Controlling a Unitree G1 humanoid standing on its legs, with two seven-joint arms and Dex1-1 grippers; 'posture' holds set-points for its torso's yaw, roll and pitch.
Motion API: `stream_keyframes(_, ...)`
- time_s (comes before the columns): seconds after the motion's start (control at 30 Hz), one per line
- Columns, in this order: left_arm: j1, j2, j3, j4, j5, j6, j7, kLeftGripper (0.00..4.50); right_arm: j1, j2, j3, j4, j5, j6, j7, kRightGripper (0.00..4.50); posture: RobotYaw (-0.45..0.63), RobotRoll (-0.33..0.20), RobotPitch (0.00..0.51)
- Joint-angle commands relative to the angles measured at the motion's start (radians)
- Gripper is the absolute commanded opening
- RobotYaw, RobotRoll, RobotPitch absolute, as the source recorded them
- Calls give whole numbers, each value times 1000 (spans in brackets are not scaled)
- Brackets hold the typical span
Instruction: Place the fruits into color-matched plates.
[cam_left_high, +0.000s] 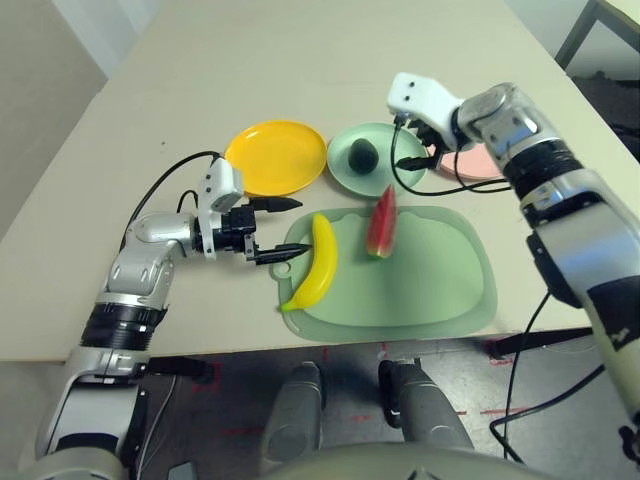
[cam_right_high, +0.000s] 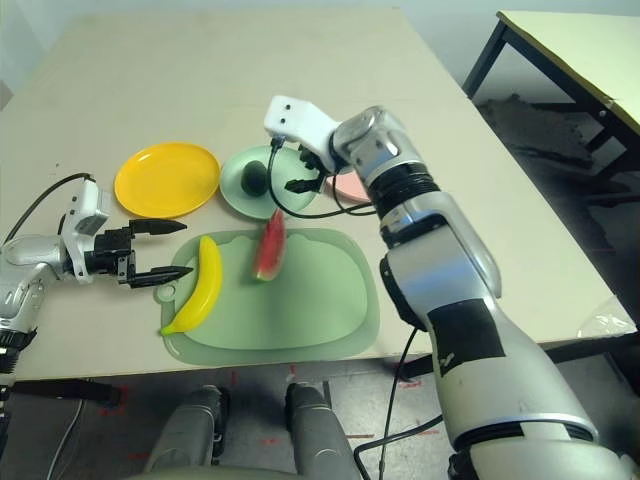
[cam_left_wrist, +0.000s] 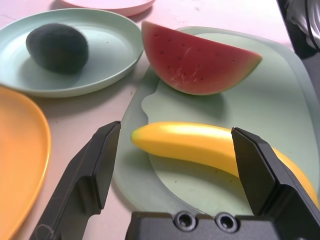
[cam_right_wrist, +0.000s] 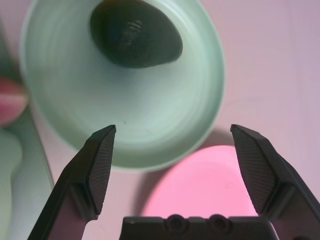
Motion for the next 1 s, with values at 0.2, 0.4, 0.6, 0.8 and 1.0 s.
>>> stream_keyframes(0.2, -6, 4, -18, 30, -9, -31, -133, 4500, 133, -141, 32, -402, 17, -378, 275, 4491, 5, 0, 160)
stream_keyframes(0.4, -6, 11, -21, 15, -8, -44, -201, 4500, 170, -127, 45, -535, 88, -480, 419, 4491, 9, 0, 161)
stream_keyframes(0.6, -9, 20, -15, 12, -3, -52, -219, 4500, 138, -57, 81, -454, 39, -637, 412, 4491, 29, 0, 161)
stream_keyframes(0.8, 15, 32, -5, -24, -12, -43, -211, 4500, 125, -6, 121, -324, -9, -770, 394, 4491, 44, 0, 162)
stream_keyframes(1.0, 31, 38, -5, -47, -17, -40, -203, 4500, 89, 51, 164, -157, -103, -886, 334, 4491, 57, 0, 169)
